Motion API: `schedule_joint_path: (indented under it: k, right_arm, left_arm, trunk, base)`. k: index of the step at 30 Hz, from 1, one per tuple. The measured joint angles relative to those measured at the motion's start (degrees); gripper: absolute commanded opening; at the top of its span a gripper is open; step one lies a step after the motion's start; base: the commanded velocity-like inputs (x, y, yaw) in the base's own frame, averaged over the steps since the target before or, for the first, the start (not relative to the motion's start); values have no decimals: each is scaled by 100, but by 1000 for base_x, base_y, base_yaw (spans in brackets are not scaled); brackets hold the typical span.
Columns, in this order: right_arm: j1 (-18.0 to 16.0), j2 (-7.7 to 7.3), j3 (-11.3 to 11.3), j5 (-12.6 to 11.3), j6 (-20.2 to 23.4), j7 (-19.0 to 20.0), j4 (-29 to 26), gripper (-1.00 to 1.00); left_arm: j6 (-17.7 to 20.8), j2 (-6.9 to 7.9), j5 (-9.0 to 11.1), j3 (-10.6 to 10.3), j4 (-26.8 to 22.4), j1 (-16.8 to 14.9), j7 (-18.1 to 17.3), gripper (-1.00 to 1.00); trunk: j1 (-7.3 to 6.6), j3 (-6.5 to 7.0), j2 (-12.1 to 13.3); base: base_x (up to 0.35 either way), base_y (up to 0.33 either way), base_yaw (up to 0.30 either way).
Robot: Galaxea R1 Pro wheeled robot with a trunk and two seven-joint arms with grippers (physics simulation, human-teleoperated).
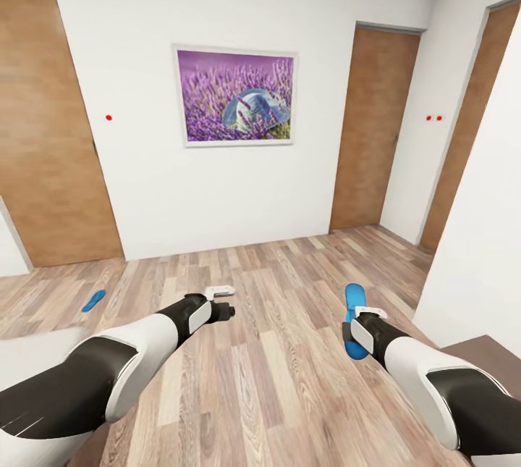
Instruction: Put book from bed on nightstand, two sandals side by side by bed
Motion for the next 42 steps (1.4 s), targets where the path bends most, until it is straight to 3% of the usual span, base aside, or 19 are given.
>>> schedule_joint_path:
  k: [31,42]
  right_arm:
    - [1,-1,-4,-3,-1,-1,4,-100]
    - [0,1,-3,-2,-2,-6,10,-100]
  left_arm:
    - [-1,4,0,0,3,1,1,100]
    - [0,3,0,0,6,2,0,100]
  trunk:
    - [-1,-14,0]
    - [-1,-14,0]
  base:
    - [327,87,10]
    - [341,64,209]
